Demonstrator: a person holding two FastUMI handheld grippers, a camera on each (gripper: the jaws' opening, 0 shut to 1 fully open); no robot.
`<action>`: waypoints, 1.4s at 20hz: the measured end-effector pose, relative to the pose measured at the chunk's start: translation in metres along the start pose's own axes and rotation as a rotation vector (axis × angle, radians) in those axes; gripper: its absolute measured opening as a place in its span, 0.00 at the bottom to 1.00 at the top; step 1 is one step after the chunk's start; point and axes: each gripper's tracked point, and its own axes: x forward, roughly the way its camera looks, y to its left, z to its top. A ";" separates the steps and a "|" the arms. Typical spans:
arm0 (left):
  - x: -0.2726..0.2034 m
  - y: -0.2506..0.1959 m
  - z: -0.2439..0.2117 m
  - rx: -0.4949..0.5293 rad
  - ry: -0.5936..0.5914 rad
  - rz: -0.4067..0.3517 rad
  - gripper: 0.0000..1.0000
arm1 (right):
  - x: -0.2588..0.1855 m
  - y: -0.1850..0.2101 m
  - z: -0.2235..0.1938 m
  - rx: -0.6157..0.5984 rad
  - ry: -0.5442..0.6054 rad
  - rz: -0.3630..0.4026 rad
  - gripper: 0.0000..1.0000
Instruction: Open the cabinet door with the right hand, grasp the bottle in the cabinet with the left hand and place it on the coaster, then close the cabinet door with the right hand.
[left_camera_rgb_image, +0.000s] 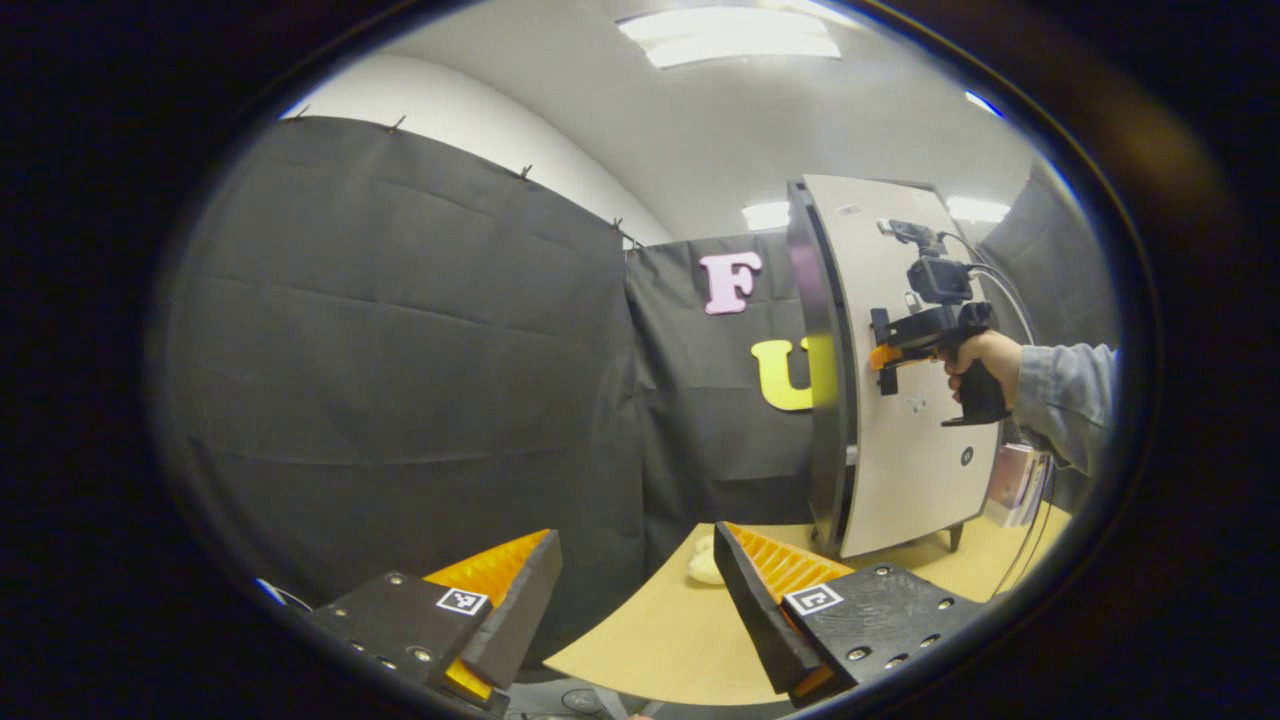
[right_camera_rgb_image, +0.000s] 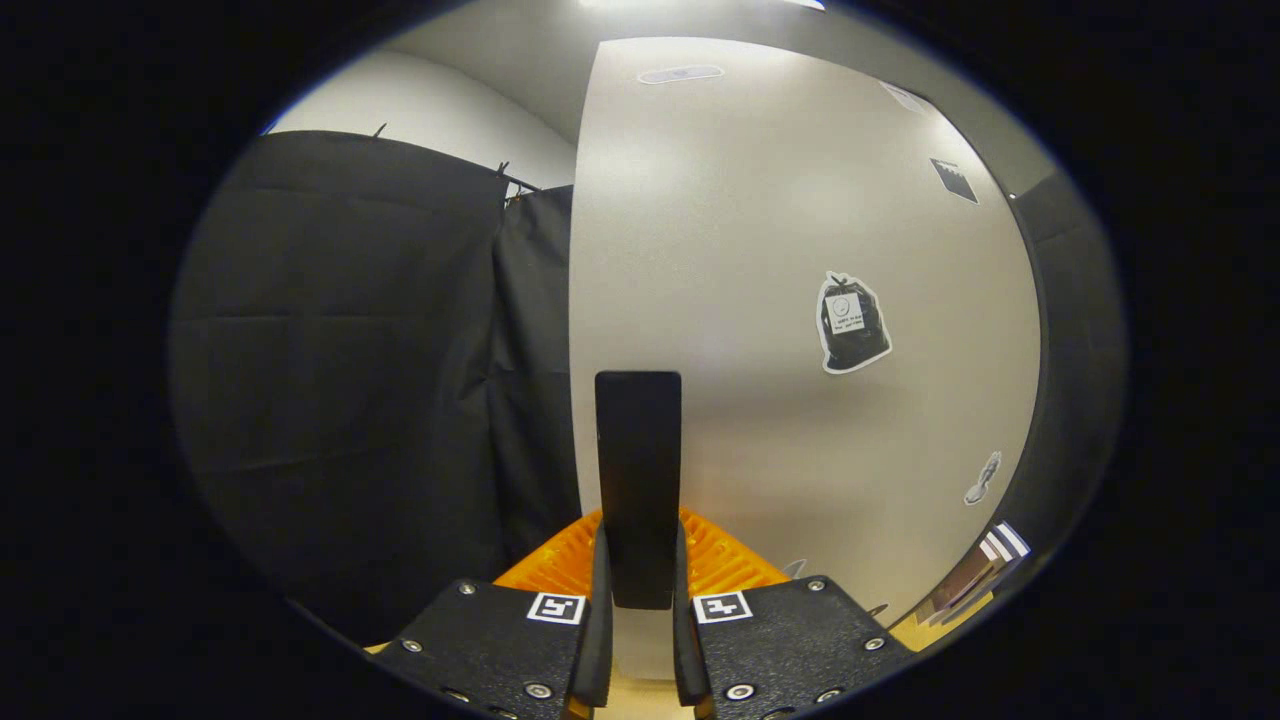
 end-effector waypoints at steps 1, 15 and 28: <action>0.003 -0.006 0.000 -0.003 -0.002 -0.014 0.89 | -0.005 0.001 0.000 0.002 -0.004 0.013 0.25; 0.029 -0.085 0.003 -0.026 -0.016 -0.183 0.89 | -0.052 -0.009 -0.002 0.009 0.007 0.098 0.25; 0.030 -0.147 -0.001 -0.083 0.009 -0.322 0.89 | -0.086 -0.034 -0.003 0.012 -0.001 0.014 0.25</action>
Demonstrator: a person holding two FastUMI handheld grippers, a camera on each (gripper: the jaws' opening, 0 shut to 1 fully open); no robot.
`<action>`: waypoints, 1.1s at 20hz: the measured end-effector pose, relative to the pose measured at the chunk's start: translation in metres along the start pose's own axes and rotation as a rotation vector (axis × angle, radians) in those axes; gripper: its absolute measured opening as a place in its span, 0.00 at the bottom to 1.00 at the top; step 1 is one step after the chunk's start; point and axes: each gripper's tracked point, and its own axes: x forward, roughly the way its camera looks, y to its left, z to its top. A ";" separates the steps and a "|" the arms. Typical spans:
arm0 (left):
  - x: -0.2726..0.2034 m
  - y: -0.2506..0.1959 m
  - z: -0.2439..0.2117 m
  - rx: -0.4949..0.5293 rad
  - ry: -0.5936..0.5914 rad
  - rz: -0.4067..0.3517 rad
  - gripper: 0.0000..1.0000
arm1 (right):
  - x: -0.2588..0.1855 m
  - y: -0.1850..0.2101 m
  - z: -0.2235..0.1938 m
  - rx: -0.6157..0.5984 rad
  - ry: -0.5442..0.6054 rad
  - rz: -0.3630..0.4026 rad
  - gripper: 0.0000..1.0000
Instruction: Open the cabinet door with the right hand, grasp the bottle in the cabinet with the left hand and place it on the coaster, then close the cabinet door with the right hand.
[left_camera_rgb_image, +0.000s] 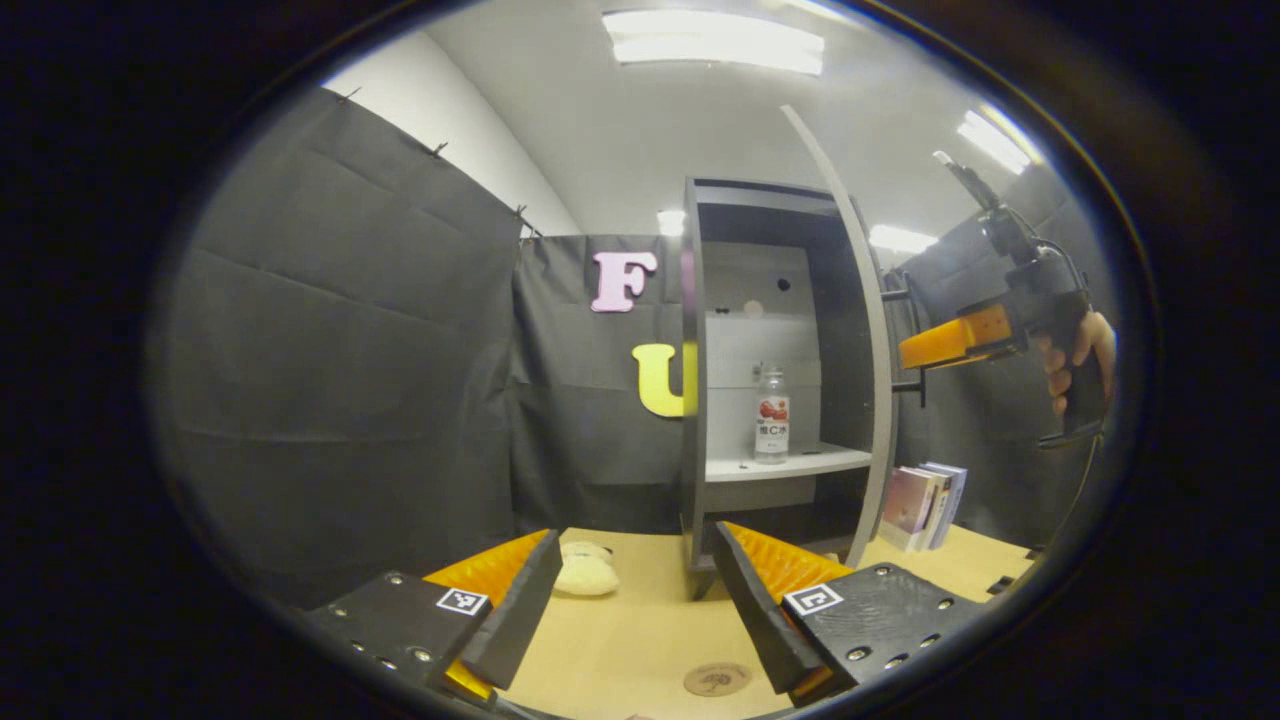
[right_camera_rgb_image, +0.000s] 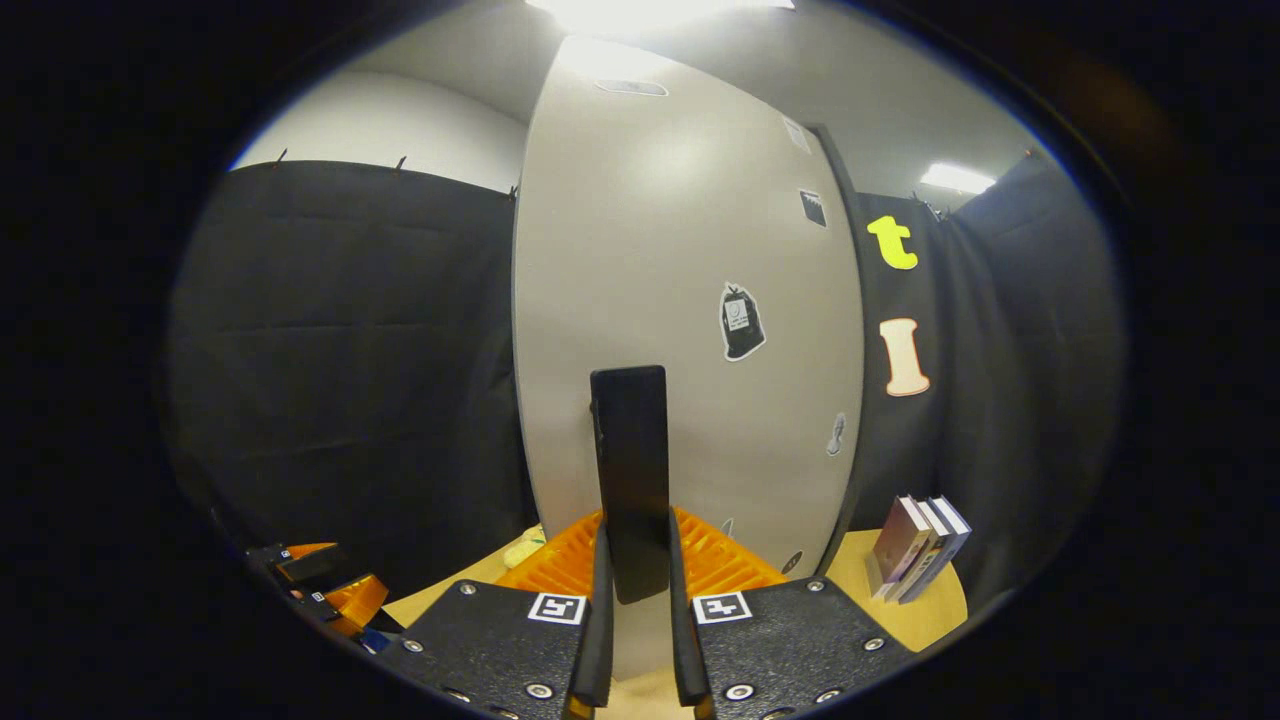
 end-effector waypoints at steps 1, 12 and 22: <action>0.000 -0.007 0.000 -0.003 0.003 -0.015 0.91 | -0.002 -0.003 0.000 -0.003 0.000 -0.012 0.25; 0.015 -0.074 -0.002 -0.011 0.007 -0.147 0.89 | -0.016 -0.030 0.002 0.002 -0.034 -0.118 0.19; 0.024 -0.108 0.003 0.014 0.007 -0.198 0.94 | -0.024 -0.063 -0.004 0.004 -0.035 -0.302 0.16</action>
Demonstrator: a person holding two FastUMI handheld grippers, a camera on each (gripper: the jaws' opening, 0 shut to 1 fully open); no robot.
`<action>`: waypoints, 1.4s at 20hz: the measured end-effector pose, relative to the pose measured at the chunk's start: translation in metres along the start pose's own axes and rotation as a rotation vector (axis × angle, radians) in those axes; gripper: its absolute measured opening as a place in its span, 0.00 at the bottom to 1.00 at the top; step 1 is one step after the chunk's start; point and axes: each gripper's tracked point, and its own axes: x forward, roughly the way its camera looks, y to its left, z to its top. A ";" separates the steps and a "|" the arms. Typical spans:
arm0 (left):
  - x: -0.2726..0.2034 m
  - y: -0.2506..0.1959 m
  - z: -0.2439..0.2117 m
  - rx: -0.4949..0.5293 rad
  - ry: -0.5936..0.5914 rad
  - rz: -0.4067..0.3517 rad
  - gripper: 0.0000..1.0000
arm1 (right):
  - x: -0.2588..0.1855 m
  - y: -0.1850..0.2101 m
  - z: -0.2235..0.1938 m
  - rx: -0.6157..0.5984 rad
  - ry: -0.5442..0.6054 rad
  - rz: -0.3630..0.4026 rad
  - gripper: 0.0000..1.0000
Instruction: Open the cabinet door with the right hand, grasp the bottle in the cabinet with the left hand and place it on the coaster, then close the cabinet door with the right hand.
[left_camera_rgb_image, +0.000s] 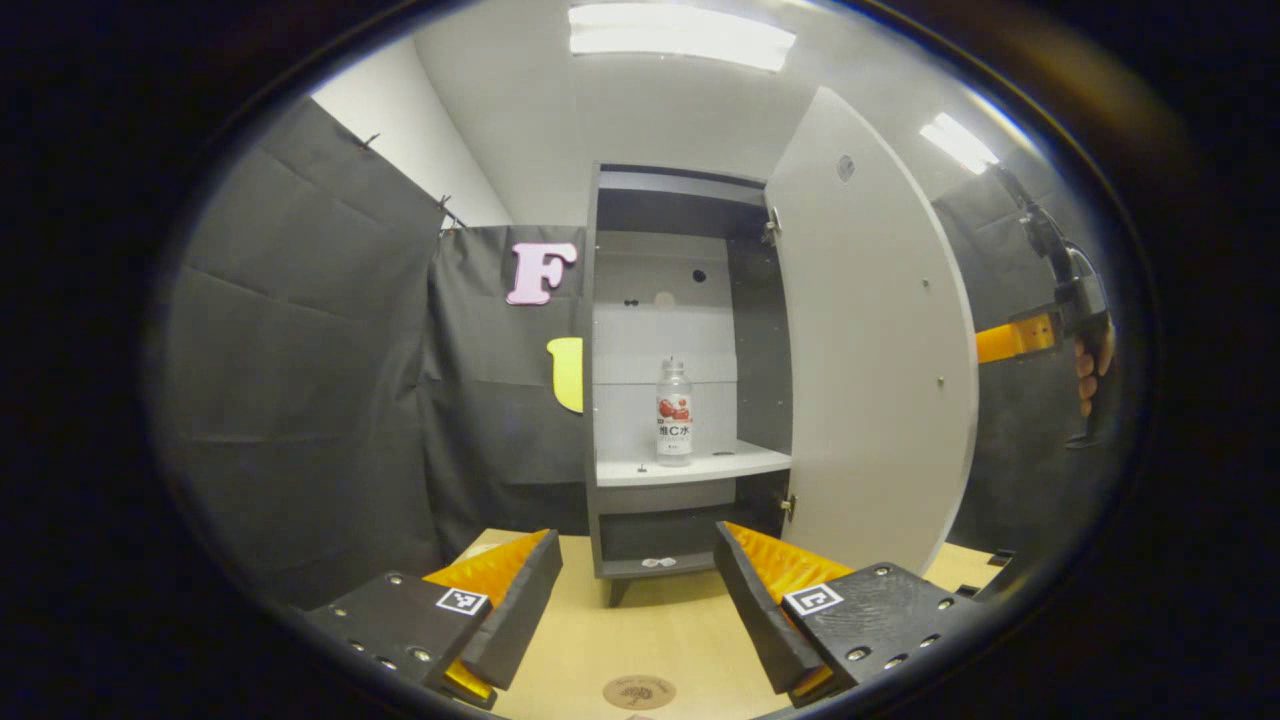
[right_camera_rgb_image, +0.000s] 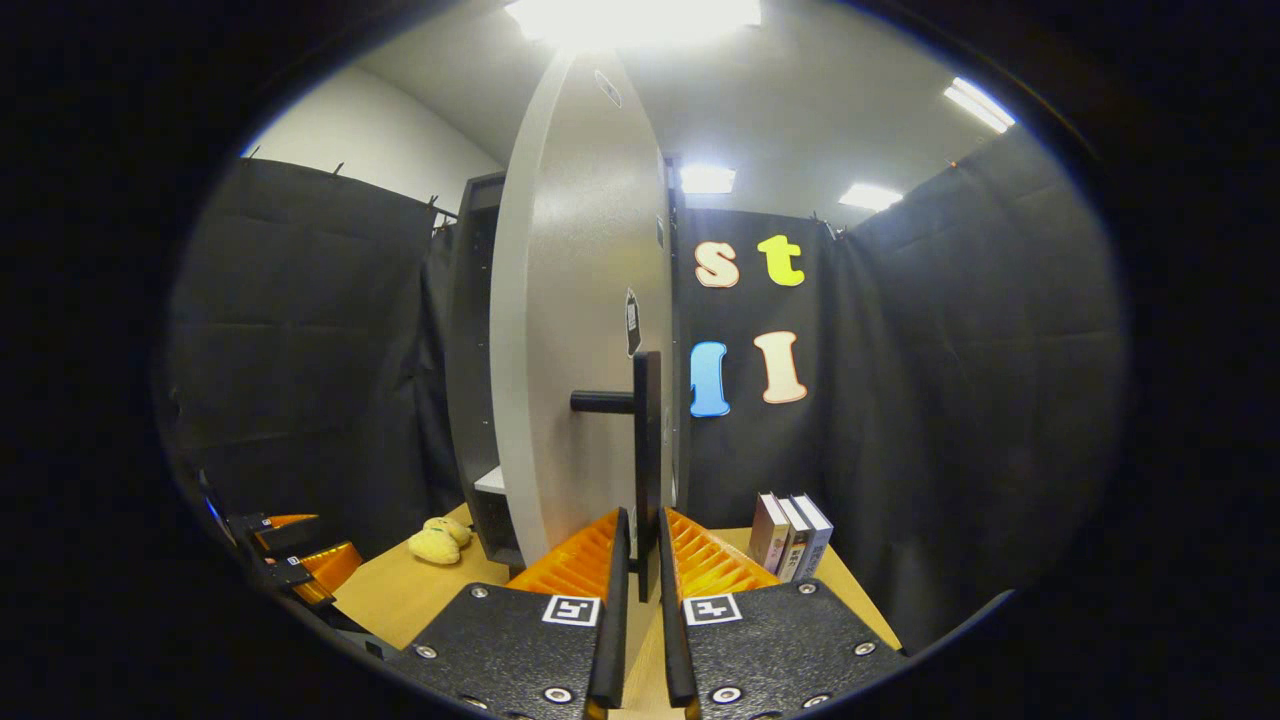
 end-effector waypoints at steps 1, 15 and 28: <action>-0.003 0.000 0.001 0.002 -0.001 -0.008 0.94 | 0.000 -0.007 0.000 0.000 -0.002 -0.025 0.16; 0.092 -0.024 0.034 0.000 0.013 -0.049 0.89 | -0.014 -0.034 -0.002 -0.018 -0.027 -0.067 0.40; 0.228 -0.037 0.034 -0.055 0.067 -0.070 0.89 | -0.034 -0.068 -0.022 0.027 -0.001 -0.245 0.94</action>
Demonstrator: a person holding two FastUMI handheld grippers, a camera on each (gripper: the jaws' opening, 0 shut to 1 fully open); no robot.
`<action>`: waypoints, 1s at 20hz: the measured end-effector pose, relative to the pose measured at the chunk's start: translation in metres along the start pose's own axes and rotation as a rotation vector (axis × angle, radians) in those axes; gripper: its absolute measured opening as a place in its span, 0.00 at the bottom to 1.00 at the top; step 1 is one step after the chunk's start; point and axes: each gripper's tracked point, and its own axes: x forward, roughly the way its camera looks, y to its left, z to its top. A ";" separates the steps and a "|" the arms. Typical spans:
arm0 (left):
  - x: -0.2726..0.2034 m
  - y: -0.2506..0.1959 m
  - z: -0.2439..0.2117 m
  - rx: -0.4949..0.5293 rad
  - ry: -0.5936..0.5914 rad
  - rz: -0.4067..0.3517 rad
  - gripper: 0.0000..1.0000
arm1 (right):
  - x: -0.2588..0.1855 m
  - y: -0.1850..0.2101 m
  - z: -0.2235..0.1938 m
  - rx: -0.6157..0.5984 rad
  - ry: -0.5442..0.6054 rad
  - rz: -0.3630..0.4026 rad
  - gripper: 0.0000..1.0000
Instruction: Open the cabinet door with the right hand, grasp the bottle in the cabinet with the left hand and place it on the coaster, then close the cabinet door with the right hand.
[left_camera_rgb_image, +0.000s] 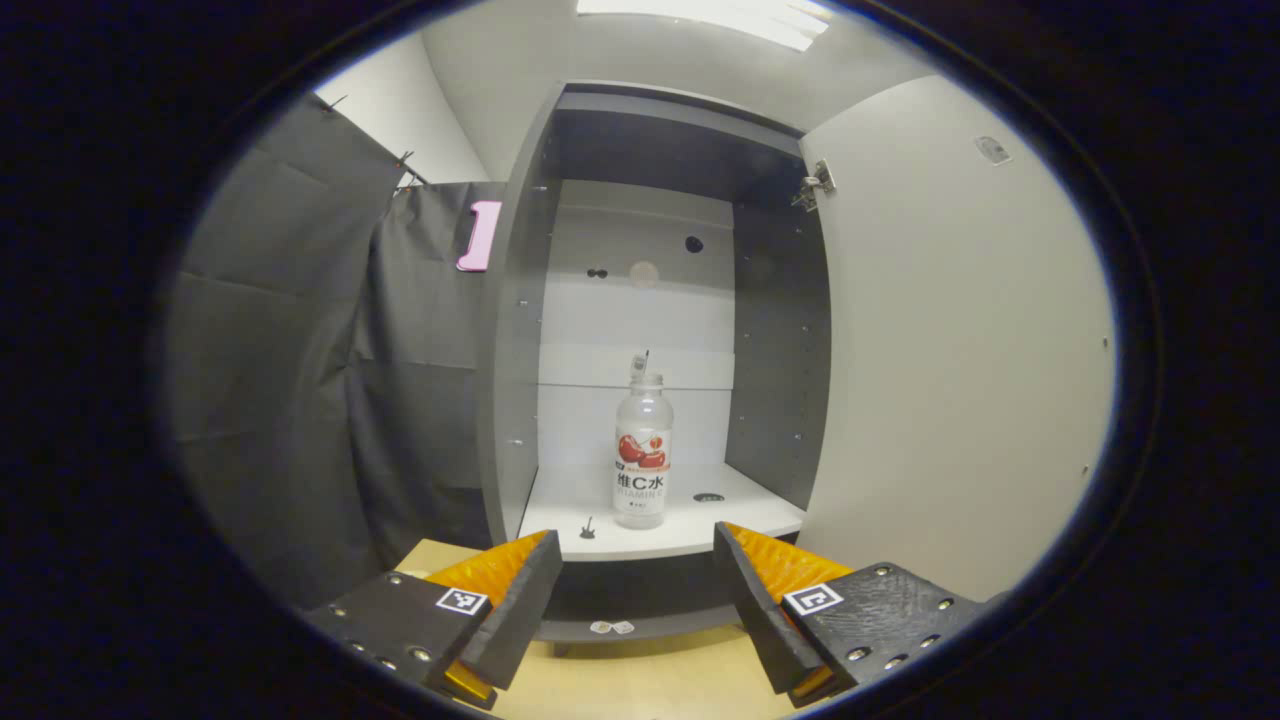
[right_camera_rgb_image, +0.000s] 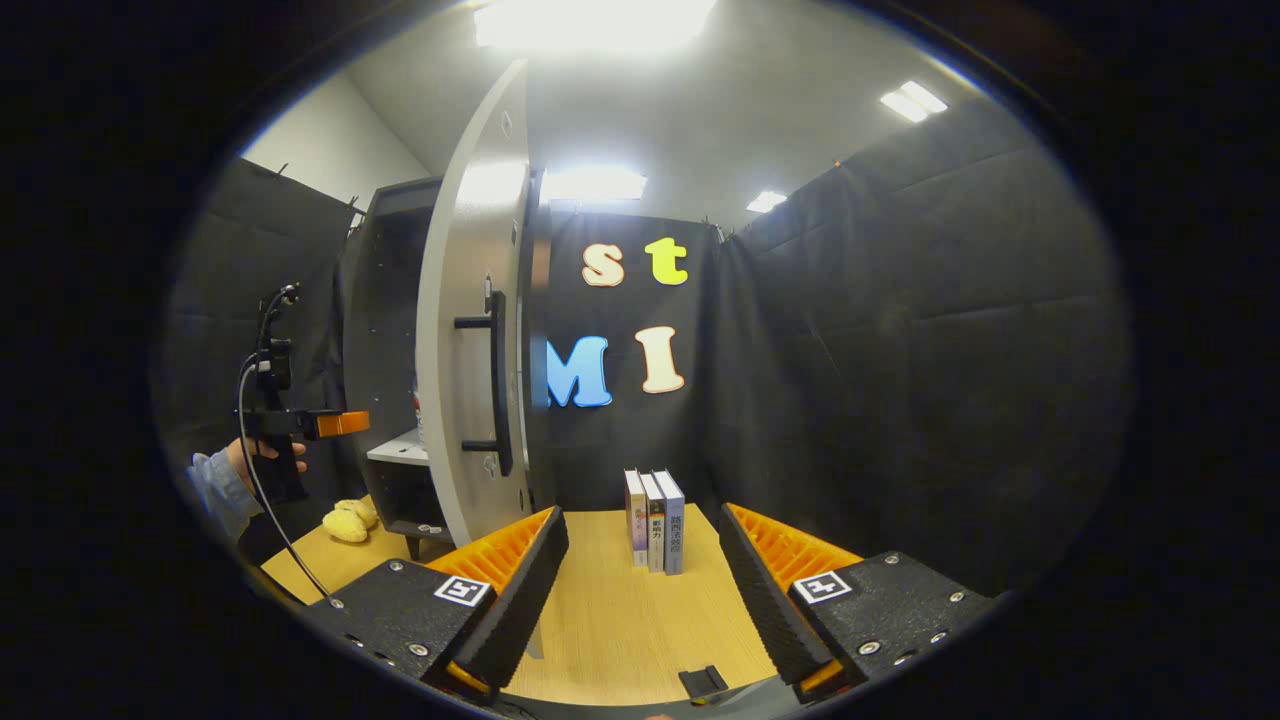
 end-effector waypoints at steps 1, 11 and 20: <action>0.011 0.001 0.001 0.019 -0.008 0.000 0.94 | -0.002 -0.001 -0.003 0.006 0.009 -0.008 0.94; 0.110 -0.008 0.001 0.039 -0.011 0.005 0.91 | -0.014 -0.016 -0.025 0.017 0.105 -0.070 0.94; 0.171 0.001 -0.010 0.022 0.025 0.036 0.89 | -0.023 -0.015 -0.040 0.039 0.185 -0.084 0.94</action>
